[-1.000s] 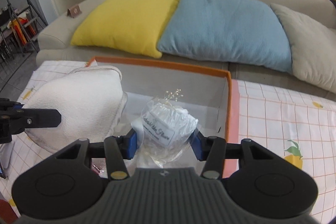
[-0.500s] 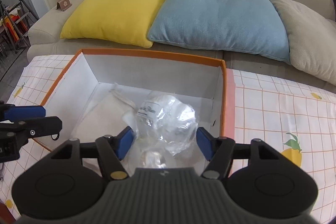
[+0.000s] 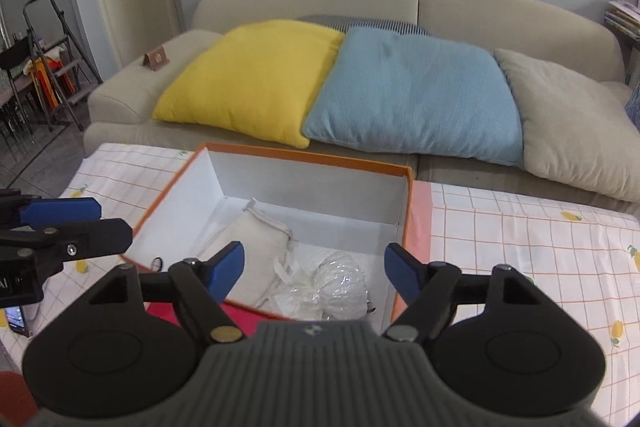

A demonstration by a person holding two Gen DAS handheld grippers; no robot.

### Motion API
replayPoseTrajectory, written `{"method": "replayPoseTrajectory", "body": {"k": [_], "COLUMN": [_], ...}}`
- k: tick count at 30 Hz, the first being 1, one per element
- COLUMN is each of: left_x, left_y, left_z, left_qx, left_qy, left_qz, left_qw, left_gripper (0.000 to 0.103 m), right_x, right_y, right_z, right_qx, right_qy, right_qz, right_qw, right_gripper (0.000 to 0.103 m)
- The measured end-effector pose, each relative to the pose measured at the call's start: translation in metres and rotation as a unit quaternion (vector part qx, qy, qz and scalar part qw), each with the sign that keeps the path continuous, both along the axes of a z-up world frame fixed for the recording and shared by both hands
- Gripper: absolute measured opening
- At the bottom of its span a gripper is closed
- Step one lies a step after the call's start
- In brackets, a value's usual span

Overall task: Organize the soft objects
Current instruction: 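Open both grippers to drop the towel and bag into the orange box, then move both grippers back toward the brown sponge and plush toys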

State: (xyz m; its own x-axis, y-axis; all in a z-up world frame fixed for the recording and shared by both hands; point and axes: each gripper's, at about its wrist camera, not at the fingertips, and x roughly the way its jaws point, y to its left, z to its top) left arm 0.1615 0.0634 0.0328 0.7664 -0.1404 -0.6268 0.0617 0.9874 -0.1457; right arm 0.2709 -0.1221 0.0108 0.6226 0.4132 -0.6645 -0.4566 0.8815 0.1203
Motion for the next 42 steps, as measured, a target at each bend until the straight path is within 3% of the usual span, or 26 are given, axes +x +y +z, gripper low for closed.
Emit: {"method": "replayPoseTrajectory", "body": {"k": [7,15,28,37,42], "left_x": [-0.042,-0.080,-0.117,-0.122,-0.111], "left_y": [-0.018,-0.031,-0.029,-0.035,-0.032], "left_z": [0.006,-0.010,-0.072,-0.097,-0.114], "left_qx": [-0.024,-0.041,-0.084,-0.093,-0.120], "left_qy": [0.012,0.024,0.139,0.181,0.207], "left_qz": [-0.008,-0.032,-0.031,-0.019,0.005], "left_qw": [0.9996,0.9984,0.9862,0.9788,0.9710], "left_gripper": [0.059,0.059,0.059,0.069,0.072], "right_x": [-0.061,-0.119,-0.175,-0.185,-0.182], "right_y": [-0.032,-0.064,-0.099,-0.089,-0.080], "right_z": [0.011,0.000,-0.072,-0.092,-0.101], "right_qx": [0.022,0.018,-0.017,-0.047,-0.053], "right_qy": [-0.002,-0.008,0.106,0.121,0.132], "right_qz": [-0.012,-0.037,-0.091,-0.076,-0.057], "right_qw": [1.000,0.999,0.990,0.989,0.988], "right_gripper": [0.080,0.083,0.084,0.083,0.067]}}
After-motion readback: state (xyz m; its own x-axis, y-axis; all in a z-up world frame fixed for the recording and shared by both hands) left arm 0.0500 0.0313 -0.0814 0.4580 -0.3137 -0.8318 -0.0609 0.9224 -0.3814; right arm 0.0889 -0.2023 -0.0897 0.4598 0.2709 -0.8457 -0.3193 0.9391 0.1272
